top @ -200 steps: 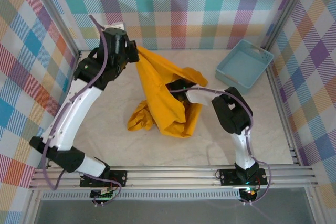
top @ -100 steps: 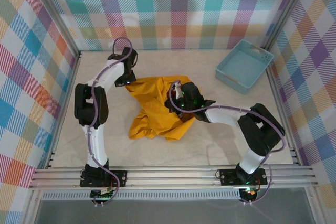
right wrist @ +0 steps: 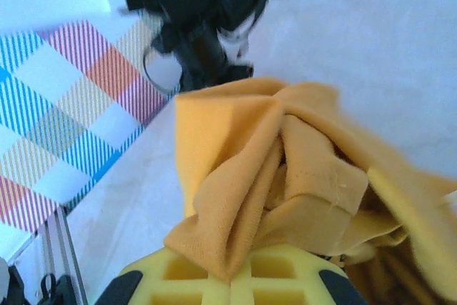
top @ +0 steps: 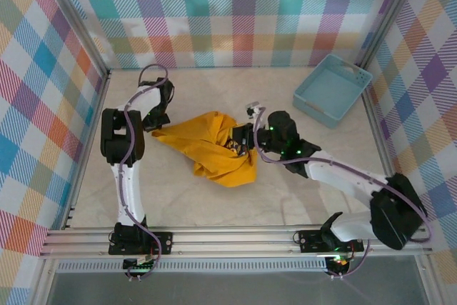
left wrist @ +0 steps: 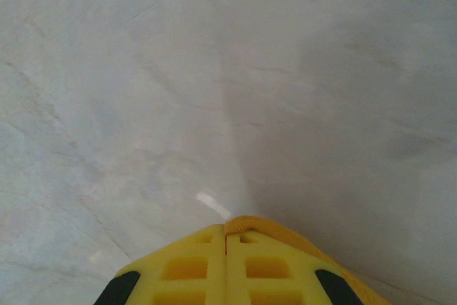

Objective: Fold the inside-out t-shirt

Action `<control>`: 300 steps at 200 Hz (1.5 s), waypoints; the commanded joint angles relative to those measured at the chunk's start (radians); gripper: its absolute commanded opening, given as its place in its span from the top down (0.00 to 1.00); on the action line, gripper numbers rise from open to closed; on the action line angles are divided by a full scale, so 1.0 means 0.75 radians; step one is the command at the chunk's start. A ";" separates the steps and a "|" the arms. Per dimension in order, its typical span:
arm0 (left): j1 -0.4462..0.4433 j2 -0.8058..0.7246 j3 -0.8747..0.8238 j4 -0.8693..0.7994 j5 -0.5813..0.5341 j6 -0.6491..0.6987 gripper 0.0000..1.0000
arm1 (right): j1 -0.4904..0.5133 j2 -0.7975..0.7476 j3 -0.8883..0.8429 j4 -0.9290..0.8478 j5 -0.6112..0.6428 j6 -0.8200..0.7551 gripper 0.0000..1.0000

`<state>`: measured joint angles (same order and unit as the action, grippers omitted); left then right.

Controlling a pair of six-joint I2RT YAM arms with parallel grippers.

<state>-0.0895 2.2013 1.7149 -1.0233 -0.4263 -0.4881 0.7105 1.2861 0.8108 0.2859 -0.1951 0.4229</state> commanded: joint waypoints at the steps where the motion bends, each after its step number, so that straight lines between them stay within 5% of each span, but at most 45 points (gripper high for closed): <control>1: 0.019 0.016 -0.046 -0.056 -0.082 -0.039 1.00 | -0.047 -0.117 -0.023 -0.020 0.082 -0.049 1.00; 69: 0.052 0.020 -0.108 -0.016 -0.017 -0.026 1.00 | -0.239 -0.399 0.004 -0.203 -0.067 -0.032 1.00; 91: -0.040 -0.158 -0.206 0.097 0.193 0.048 0.71 | -0.232 -0.319 0.036 -0.249 -0.136 -0.059 1.00; 123: -0.342 -0.585 -0.326 0.205 0.344 0.071 0.26 | -0.161 -0.148 0.068 -0.261 -0.080 -0.090 1.00; 158: -0.741 -1.083 -0.654 0.625 0.516 0.182 0.07 | -0.146 -0.019 0.124 -0.273 -0.116 -0.052 1.00; 196: -0.887 -1.317 -0.977 0.979 0.651 0.190 0.06 | -0.133 -0.015 0.132 -0.279 -0.113 -0.047 1.00; 264: -0.911 -1.188 -1.008 1.151 0.660 0.175 0.18 | -0.082 -0.024 0.140 -0.310 -0.165 -0.028 1.00; 284: -0.912 -1.141 -0.984 1.152 0.640 0.168 0.28 | -0.072 -0.011 0.136 -0.328 -0.160 -0.026 1.00; 300: -0.908 -1.124 -0.977 1.127 0.579 0.155 0.48 | -0.072 -0.004 0.139 -0.371 -0.133 -0.036 1.00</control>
<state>-0.7643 1.3338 0.9501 -0.2062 0.0574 -0.3706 0.6495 1.2839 0.8768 0.0395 -0.2893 0.3908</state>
